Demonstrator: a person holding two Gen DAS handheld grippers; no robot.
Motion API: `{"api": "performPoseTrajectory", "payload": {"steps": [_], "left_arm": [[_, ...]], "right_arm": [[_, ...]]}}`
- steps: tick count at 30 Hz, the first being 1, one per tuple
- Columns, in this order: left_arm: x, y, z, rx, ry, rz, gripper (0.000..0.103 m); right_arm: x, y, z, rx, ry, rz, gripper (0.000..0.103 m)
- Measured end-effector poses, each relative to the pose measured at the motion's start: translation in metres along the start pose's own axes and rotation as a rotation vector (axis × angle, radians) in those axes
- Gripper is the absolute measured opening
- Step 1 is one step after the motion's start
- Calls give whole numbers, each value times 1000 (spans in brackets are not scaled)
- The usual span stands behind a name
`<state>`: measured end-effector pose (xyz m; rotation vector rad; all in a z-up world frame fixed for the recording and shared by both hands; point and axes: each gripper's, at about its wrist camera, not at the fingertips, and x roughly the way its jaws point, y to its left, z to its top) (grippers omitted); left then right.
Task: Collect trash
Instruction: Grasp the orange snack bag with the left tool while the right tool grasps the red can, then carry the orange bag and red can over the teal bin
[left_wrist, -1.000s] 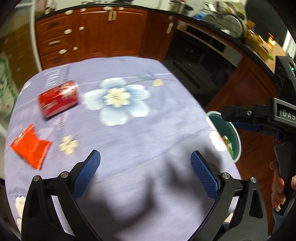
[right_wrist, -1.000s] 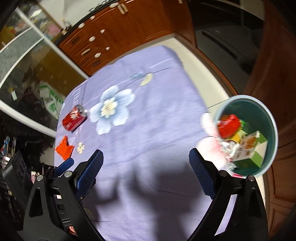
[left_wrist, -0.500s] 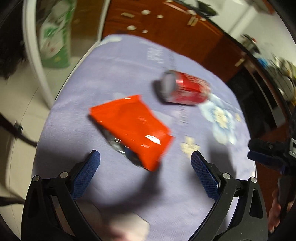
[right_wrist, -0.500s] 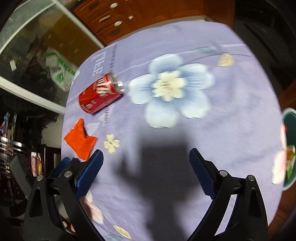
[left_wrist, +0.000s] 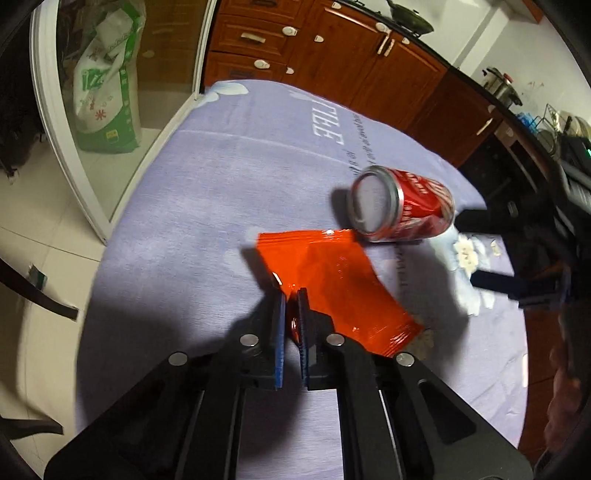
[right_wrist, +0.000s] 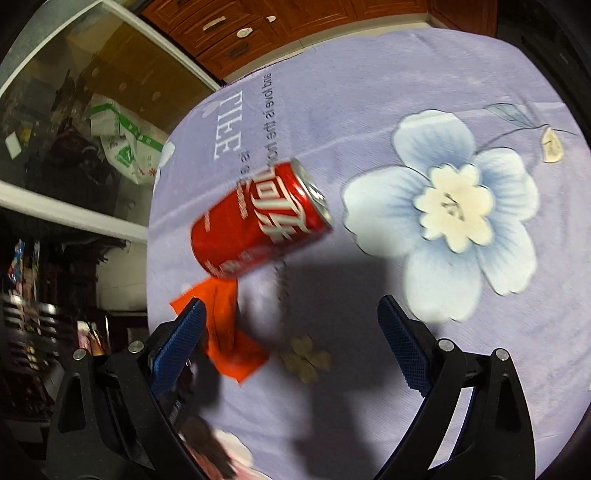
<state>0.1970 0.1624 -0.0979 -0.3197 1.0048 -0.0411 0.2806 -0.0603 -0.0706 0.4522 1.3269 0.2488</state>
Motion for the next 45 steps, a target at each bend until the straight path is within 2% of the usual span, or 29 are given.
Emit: {"api": "performPoseTrajectory", "payload": {"steps": [6,10,13,14,16,18,20,25,30,32,33,34,36,37,39,45], "left_arm": [[-2,9,3,17,13,-2,6],[-1,12,5,18,23,-18,7],[-1,14,6,7,32,-34,8],[0,15,7,2,34,-41,11],[-1,17,8,-17,37,-83,25],[-2,14,10,-23,34,-89,46],[-4,8,9,-16,30,-87,57],[4,-10,8,22,50,-85,66],[17,-37,9,75,39,-30,87],[23,-50,8,111,35,-11,87],[25,-56,7,131,29,5,82],[26,-62,6,152,18,33,72],[26,-73,4,168,19,9,41],[25,-77,3,173,21,6,33],[21,-89,-1,204,5,38,31],[4,-121,-15,252,-1,40,29]], "right_arm": [[24,11,19,90,-28,21,90],[42,16,26,84,-9,30,90],[47,16,29,56,-30,57,89],[48,17,29,37,-41,64,85],[45,18,29,5,-41,98,65],[43,17,30,-21,-36,91,62],[42,15,28,-39,-26,93,60],[21,-3,17,-78,-51,70,59],[10,-21,11,-64,-47,63,59],[3,-30,7,-67,-49,61,59],[1,-33,6,-67,-52,57,59],[-2,-37,5,-68,-57,54,59],[-8,-43,4,-67,-65,50,59],[-12,-48,3,-64,-68,51,59],[-21,-57,1,-60,-79,56,59],[-51,-84,-10,-40,-111,85,59]]}}
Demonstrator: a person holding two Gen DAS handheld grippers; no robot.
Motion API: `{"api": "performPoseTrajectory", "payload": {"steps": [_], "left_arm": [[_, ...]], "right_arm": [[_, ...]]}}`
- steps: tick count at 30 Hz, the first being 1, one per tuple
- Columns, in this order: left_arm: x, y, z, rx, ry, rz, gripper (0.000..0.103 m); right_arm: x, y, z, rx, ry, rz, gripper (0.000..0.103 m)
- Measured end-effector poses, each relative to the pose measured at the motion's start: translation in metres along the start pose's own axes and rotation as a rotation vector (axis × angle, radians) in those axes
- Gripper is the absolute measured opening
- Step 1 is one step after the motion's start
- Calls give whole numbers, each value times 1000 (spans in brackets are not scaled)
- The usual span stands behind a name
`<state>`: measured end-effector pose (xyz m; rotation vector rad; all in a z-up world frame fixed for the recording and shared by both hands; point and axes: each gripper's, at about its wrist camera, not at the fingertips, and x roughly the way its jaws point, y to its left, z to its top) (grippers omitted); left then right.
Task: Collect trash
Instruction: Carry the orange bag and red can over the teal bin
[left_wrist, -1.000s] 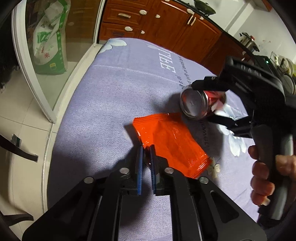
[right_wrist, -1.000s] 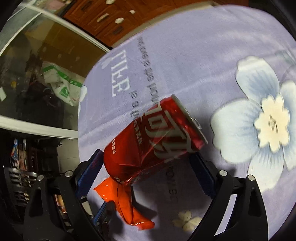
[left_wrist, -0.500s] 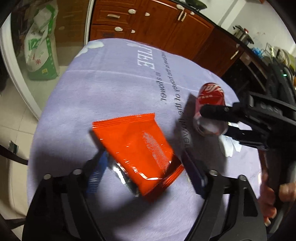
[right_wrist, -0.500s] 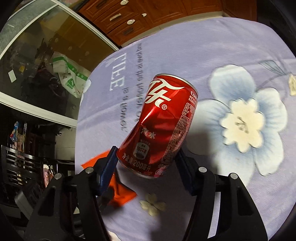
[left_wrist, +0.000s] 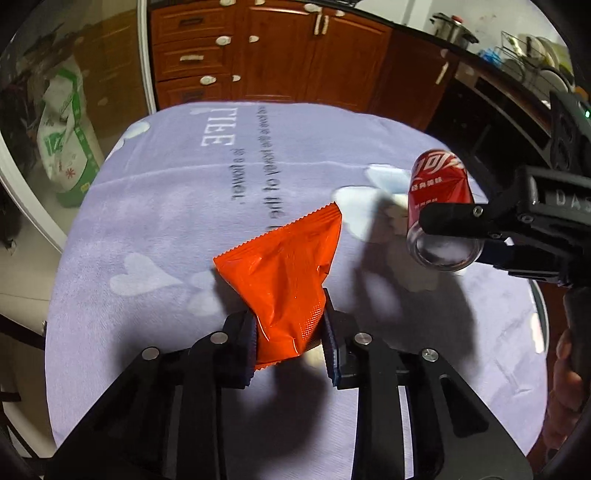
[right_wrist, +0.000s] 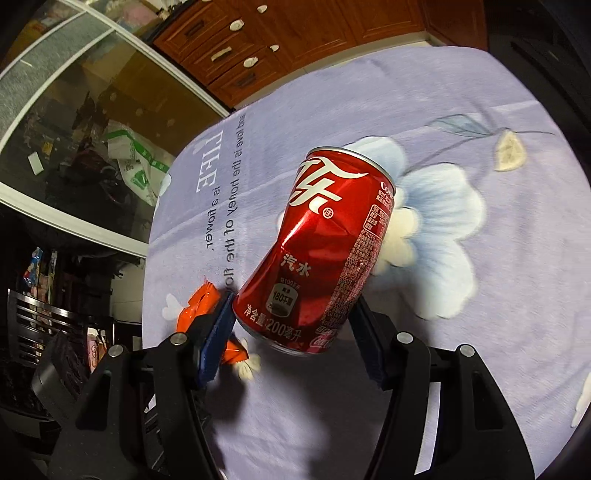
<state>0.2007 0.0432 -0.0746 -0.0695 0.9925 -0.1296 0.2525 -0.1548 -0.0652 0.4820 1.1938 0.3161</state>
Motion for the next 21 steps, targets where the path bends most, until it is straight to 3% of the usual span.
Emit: {"api": "performPoseTrajectory", "payload": {"steps": [11,17,21], "left_arm": [[-37,-118,-2,174,-14,-69,30],[-38,-192,-12,277,13,-112,30],[-38,-250,-23,362,31,-141,30]], "right_arm": [[-82,-76,-35,36,-92,-21,59],[-136,-141,-55,93,-164,-36,59],[-172,-187,-69,113,-220,-90,59]]}}
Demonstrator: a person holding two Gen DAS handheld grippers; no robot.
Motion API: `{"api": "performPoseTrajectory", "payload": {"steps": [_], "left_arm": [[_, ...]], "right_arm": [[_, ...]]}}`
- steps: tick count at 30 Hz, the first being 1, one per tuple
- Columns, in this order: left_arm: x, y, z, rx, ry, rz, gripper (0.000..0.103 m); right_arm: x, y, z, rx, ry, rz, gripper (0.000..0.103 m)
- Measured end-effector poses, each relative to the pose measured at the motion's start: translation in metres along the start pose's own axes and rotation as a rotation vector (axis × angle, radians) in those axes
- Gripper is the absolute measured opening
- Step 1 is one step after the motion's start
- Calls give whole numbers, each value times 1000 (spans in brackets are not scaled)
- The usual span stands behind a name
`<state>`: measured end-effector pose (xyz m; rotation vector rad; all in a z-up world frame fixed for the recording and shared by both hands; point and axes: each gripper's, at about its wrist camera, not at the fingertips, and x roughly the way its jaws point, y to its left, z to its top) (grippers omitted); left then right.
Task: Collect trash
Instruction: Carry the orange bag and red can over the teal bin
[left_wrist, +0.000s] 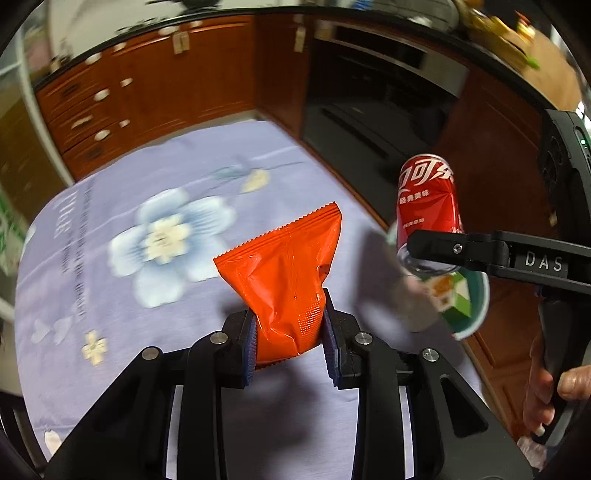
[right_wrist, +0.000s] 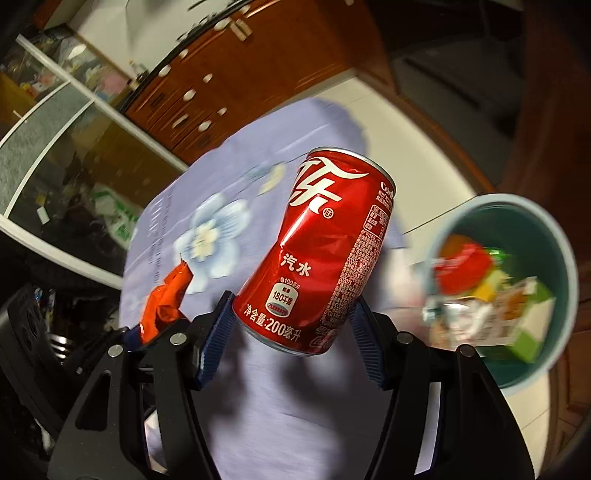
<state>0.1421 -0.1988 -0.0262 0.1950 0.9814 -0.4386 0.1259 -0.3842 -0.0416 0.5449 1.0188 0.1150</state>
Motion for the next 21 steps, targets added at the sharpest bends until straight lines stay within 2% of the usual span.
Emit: {"api": "performPoseTrajectory", "payload": {"steps": [5,10,15,19,21], "left_arm": [[20,-62,10,91,36,-43,30],[40,-113,18,156,63,-88,30],[59,-151,25,204,94,-119,31],[75,-166,29,206,123,-143,31],[81,-170,30,211,132,-149,35]], "right_arm": [[-35,-73,-5,73,-42,-69,59],[-53,-123,-7,140,-56,-106,59],[-59,-150,-9,171,-51,-117,59],[-58,-160,-8,179,-41,-120,59],[-56,-162,-7,174,-36,-124,59]]}}
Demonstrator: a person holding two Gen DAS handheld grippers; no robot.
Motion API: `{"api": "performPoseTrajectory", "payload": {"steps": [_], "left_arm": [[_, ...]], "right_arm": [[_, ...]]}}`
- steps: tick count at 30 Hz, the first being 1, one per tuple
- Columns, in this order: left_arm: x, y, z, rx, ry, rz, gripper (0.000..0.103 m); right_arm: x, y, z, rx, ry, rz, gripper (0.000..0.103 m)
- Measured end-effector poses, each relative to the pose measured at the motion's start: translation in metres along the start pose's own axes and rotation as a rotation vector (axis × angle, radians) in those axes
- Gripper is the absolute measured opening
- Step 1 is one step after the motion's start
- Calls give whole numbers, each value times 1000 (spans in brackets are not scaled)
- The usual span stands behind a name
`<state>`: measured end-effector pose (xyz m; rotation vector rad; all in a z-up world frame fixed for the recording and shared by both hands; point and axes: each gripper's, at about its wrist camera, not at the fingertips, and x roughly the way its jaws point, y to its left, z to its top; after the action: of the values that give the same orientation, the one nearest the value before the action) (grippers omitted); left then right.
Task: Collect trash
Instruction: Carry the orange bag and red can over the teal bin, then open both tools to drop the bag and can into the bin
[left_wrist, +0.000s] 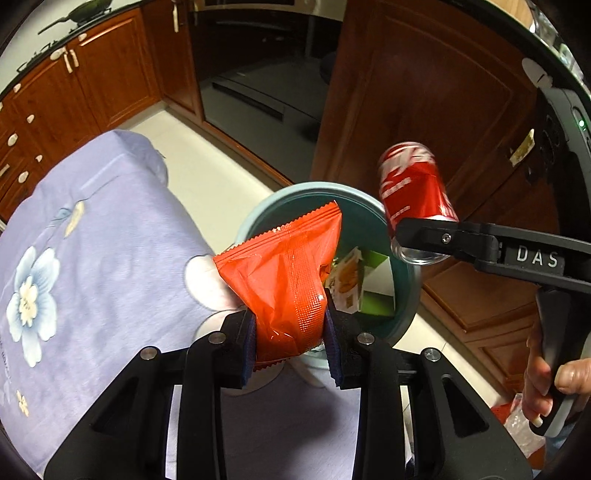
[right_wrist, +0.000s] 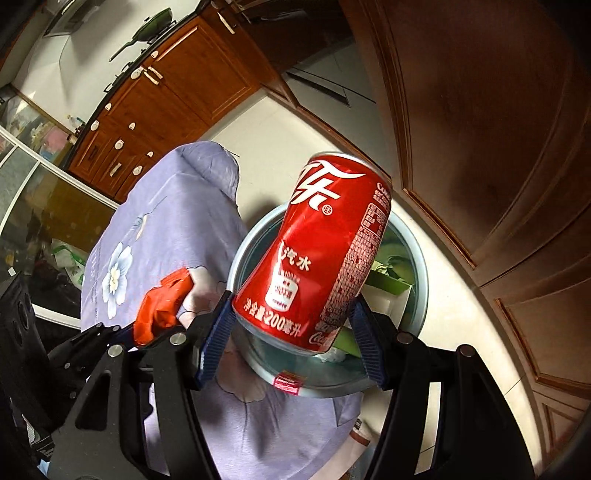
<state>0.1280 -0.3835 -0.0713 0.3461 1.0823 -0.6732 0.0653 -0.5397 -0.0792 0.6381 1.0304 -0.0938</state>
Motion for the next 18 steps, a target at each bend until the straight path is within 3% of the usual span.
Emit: {"api": "performPoseTrajectory", "payload": {"steps": [2,8,15,18], "left_arm": [[8,-2,2,-6,12,-15,39],[15,7,1,-18,13,-2,67],[20,24,-1,-65,33,-1,71],[21,26,-1,-70,36,5,74]], "right_arm": [[2,0,1,-1,1,-3,59],[13,-2,2,1,29,1,54],[23,-2,3,9,52,4,54],[23,-1,5,18,50,9,62]]}}
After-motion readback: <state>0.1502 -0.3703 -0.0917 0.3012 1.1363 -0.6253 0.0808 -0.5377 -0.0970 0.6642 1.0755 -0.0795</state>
